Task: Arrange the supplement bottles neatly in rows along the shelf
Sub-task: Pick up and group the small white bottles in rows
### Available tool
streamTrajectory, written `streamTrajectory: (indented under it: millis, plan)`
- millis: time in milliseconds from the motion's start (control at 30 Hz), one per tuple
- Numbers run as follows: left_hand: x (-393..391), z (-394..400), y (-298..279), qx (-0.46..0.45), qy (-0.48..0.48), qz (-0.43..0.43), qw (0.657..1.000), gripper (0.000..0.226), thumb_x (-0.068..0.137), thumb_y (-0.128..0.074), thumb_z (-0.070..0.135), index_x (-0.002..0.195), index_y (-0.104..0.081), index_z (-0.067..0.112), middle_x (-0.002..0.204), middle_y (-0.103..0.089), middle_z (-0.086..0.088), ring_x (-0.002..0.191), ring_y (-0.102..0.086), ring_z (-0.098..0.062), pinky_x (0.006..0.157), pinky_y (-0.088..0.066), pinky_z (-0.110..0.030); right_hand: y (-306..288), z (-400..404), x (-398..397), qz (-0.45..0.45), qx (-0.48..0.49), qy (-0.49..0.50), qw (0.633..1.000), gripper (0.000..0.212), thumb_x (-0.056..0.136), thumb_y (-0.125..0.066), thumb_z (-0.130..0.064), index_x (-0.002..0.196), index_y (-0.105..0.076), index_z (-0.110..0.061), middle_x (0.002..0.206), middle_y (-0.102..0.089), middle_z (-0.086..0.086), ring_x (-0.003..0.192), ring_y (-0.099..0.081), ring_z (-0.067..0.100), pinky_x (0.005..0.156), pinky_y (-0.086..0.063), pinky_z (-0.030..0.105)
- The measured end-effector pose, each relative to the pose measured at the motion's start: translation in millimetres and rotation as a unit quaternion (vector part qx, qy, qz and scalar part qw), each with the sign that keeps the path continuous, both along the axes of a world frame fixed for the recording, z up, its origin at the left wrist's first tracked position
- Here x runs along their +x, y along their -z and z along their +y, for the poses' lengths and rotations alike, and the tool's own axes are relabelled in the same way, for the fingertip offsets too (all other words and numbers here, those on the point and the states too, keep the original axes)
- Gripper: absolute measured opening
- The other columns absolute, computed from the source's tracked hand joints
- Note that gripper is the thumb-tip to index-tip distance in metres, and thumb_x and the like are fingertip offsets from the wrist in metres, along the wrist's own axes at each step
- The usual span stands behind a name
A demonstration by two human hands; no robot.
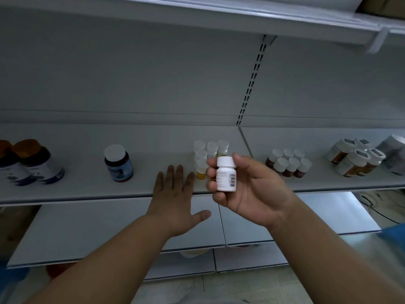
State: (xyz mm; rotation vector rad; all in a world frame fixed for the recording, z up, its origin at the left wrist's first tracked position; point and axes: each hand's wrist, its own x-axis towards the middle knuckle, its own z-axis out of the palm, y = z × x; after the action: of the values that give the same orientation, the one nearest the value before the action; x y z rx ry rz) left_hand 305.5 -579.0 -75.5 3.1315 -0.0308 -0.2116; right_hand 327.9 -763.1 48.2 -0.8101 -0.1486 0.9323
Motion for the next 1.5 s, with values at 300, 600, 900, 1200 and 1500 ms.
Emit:
streamTrajectory:
  millis: [300, 600, 900, 1200, 1500]
  plan:
    - [0.0, -0.6, 3.3, 0.001, -0.001, -0.01, 1.0, 0.113, 0.067, 0.0, 0.09, 0.156, 0.018, 0.023, 0.162, 0.023, -0.015, 0.148, 0.024, -0.036, 0.119, 0.011, -0.056, -0.1, 2.2, -1.8, 0.003, -0.022, 0.014, 1.0, 0.049, 0.088, -0.056, -0.026, 0.126, -0.053, 0.005, 0.097, -0.062, 0.017, 0.083, -0.064, 0.028, 0.07, -0.055, 0.035]
    - [-1.9, -2.1, -2.8, 0.019, -0.005, -0.005, 1.0, 0.109, 0.076, -0.01, 0.09, 0.154, 0.02, 0.02, 0.161, 0.026, -0.016, 0.147, 0.026, -0.037, 0.119, 0.014, -0.055, 1.5, 0.7, 1.9, -0.145, -0.102, 0.156, 0.972, 0.028, 0.072, -0.076, -0.013, 0.1, -0.069, -0.013, 0.099, -0.069, 0.007, 0.089, -0.065, 0.021, 0.077, -0.053, 0.031]
    - [-1.8, -2.9, -3.9, 0.015, -0.01, 0.004, 1.0, 0.108, 0.079, -0.016, 0.09, 0.154, 0.021, 0.021, 0.161, 0.026, -0.015, 0.148, 0.026, -0.036, 0.119, 0.012, -0.055, 7.1, -10.6, -9.5, -0.675, -0.338, 0.247, 0.608, 0.034, 0.078, -0.079, -0.013, 0.109, -0.068, -0.016, 0.106, -0.068, -0.003, 0.102, -0.062, 0.008, 0.09, -0.047, 0.02]
    - [-1.5, -2.3, -1.8, 0.017, -0.006, 0.002, 1.0, 0.111, 0.072, -0.006, 0.09, 0.154, 0.02, 0.02, 0.162, 0.026, -0.016, 0.147, 0.026, -0.037, 0.119, 0.012, -0.056, -7.6, 7.9, 29.6, -0.095, -0.262, 0.138, 0.95, 0.025, 0.093, -0.06, -0.027, 0.1, -0.063, -0.003, 0.08, -0.061, 0.014, 0.056, -0.053, 0.018, 0.051, -0.039, 0.028]
    - [-1.5, -3.0, -2.6, 0.028, -0.001, 0.005, 1.0, 0.112, 0.069, 0.004, 0.091, 0.154, 0.022, 0.018, 0.161, 0.027, -0.017, 0.147, 0.027, -0.038, 0.119, 0.009, -0.057, 0.7, -0.8, 101.8, -0.523, -0.59, 0.155, 0.596, 0.025, 0.084, -0.064, -0.025, 0.108, -0.061, -0.025, 0.102, -0.061, -0.009, 0.09, -0.056, 0.012, 0.072, -0.038, 0.025]
